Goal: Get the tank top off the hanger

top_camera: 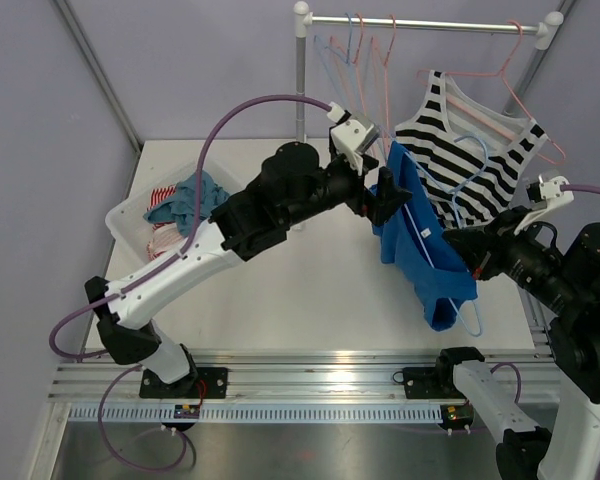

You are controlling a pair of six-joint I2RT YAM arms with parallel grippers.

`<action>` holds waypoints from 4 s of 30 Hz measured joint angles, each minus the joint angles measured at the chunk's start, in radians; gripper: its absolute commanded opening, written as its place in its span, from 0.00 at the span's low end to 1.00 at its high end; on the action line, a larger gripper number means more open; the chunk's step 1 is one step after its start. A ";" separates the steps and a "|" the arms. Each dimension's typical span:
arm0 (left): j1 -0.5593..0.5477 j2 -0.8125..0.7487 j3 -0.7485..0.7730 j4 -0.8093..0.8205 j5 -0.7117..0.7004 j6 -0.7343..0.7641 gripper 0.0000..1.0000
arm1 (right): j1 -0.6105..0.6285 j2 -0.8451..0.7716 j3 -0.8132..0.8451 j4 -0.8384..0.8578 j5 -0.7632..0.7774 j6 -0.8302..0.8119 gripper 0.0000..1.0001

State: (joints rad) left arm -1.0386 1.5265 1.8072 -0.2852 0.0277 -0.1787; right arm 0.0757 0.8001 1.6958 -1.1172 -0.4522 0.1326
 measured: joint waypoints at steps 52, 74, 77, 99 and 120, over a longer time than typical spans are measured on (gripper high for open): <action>0.250 -0.510 -0.463 -0.257 -0.239 -0.035 0.00 | 0.376 0.021 -0.644 1.254 -0.231 0.274 0.00; 0.170 -0.528 -0.673 -0.489 -0.196 -0.135 0.99 | 0.376 0.311 -0.078 0.790 0.341 0.211 0.00; 0.161 -0.563 -0.627 -0.564 -0.296 -0.132 0.99 | 0.376 0.430 0.026 0.637 0.372 0.182 0.00; 0.272 -0.723 -0.859 -0.528 -0.404 -0.049 0.99 | 0.388 1.246 0.979 0.236 0.568 0.069 0.00; 0.330 -0.726 -0.861 -0.485 -0.295 -0.028 0.99 | 0.389 1.408 1.004 0.347 0.653 0.034 0.04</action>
State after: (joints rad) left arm -0.7086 0.8001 0.9466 -0.7704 -0.2672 -0.2066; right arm 0.4644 2.2082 2.6999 -0.7704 0.2008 0.1665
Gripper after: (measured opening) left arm 0.988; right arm 0.033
